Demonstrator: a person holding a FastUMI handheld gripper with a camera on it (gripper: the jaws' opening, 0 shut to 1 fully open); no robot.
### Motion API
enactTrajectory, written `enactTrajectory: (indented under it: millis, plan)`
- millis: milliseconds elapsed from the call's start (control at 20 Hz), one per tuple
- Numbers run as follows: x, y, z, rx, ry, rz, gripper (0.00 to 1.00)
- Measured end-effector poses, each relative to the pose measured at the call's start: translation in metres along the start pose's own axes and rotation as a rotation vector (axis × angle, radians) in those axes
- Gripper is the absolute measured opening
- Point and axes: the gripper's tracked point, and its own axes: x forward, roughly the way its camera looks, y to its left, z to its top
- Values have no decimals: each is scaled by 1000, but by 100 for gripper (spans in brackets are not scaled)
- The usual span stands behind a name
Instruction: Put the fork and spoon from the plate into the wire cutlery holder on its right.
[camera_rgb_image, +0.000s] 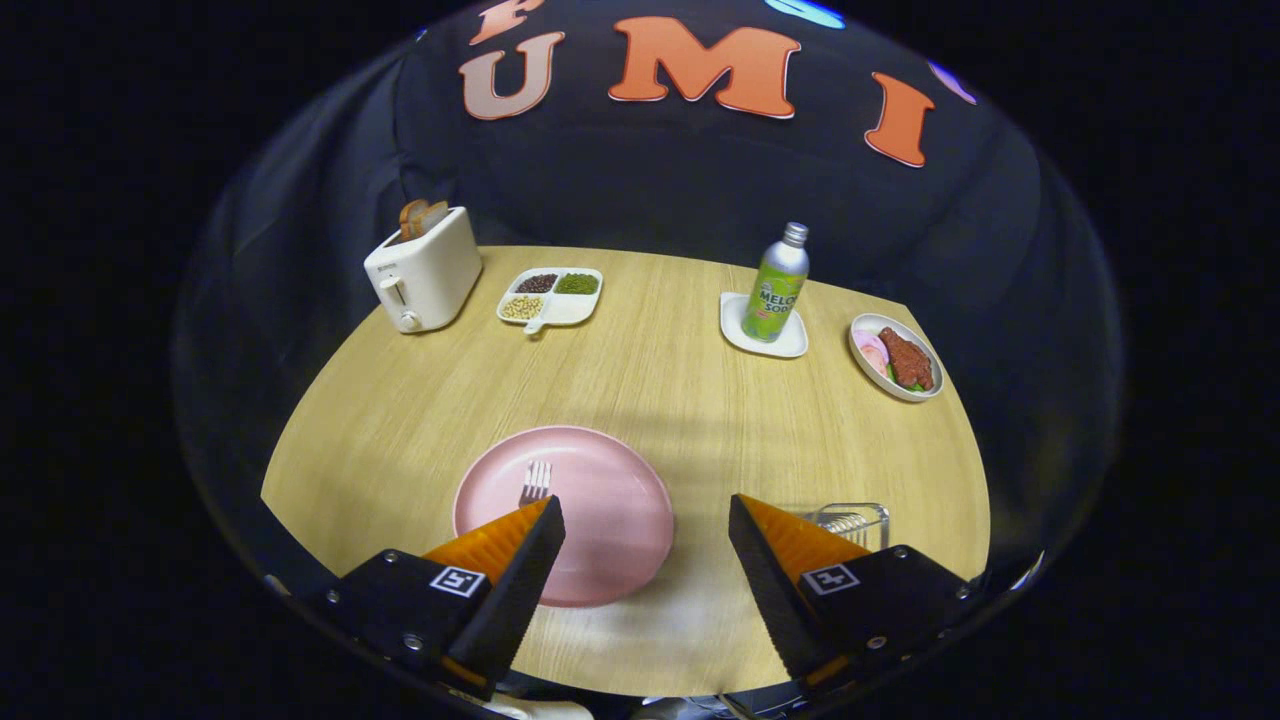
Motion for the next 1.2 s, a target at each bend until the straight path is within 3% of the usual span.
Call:
enactTrajectory:
  millis: [200, 950, 1200]
  plan:
    - [11, 44, -20, 66, -11, 53, 99]
    - [40, 86, -80, 59, -26, 42, 97]
    - [54, 96, -96, 53, 21, 52, 78]
